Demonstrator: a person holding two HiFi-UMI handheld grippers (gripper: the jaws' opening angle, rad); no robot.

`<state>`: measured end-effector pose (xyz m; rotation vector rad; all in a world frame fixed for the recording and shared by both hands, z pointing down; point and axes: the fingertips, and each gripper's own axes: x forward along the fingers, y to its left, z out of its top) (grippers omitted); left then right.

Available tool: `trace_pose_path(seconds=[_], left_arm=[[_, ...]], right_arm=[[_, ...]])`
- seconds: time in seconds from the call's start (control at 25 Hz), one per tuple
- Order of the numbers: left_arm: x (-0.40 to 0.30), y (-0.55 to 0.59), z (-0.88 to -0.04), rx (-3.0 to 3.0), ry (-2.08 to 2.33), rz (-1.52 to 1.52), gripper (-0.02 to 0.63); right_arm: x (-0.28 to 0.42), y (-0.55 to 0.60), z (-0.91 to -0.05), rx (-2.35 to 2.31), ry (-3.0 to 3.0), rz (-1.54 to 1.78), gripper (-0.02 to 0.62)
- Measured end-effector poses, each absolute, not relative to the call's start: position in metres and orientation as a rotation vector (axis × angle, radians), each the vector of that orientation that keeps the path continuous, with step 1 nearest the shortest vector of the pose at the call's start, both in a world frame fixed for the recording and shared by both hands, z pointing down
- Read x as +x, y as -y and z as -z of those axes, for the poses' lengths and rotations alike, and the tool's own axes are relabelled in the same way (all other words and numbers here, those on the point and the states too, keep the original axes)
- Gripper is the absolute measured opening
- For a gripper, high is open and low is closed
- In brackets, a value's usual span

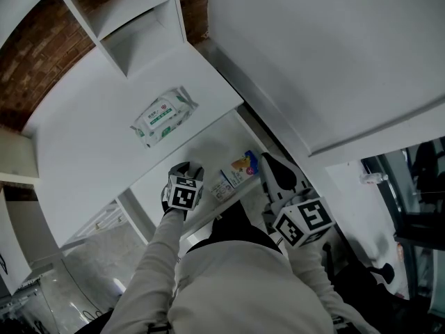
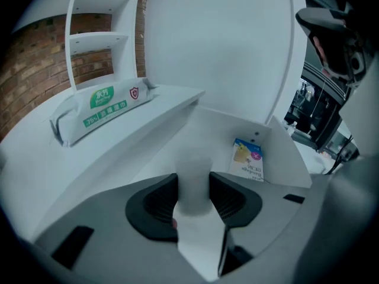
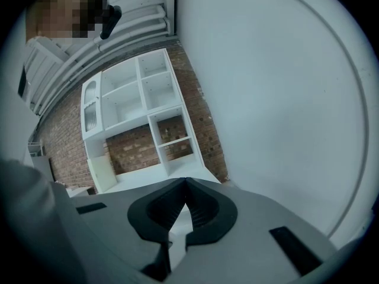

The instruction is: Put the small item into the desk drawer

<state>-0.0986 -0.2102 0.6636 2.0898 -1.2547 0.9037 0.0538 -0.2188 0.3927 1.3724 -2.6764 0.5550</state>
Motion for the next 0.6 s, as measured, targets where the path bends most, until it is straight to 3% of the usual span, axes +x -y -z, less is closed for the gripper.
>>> trace_pose_path(seconds=[0.6], left_arm=[[-0.104, 0.2, -0.72, 1.959, 1.16, -1.076, 0.178]], right_arm=[[0.059, 0.222, -0.398, 1.372, 2.657, -0.579, 0.028]])
